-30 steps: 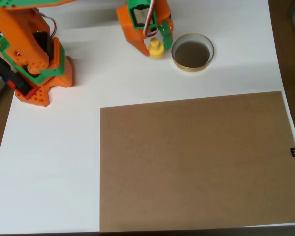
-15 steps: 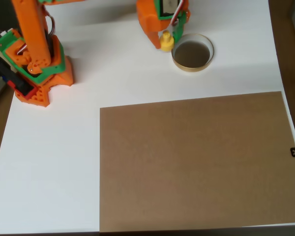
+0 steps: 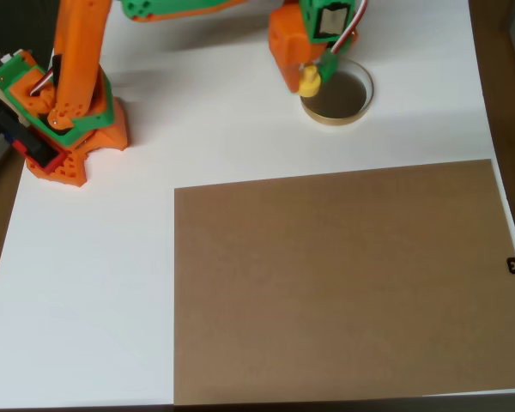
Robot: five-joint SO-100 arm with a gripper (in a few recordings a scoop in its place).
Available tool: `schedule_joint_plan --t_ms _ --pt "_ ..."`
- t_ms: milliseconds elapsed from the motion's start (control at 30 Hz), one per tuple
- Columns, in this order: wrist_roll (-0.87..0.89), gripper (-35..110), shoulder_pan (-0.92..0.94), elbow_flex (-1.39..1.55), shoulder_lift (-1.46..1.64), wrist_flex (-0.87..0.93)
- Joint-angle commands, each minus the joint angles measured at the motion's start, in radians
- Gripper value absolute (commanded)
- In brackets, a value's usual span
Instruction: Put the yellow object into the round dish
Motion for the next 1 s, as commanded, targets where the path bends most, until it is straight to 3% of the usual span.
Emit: schedule_joint_plan --t_ms 0,567,967 --pt "-0.014 0 -0.006 -0.169 -0.023 0.060" --pt "0.058 0 0.017 -0.414 -0.115 0.057" --pt "0.081 0 -0.031 -0.425 -0.222 0.072"
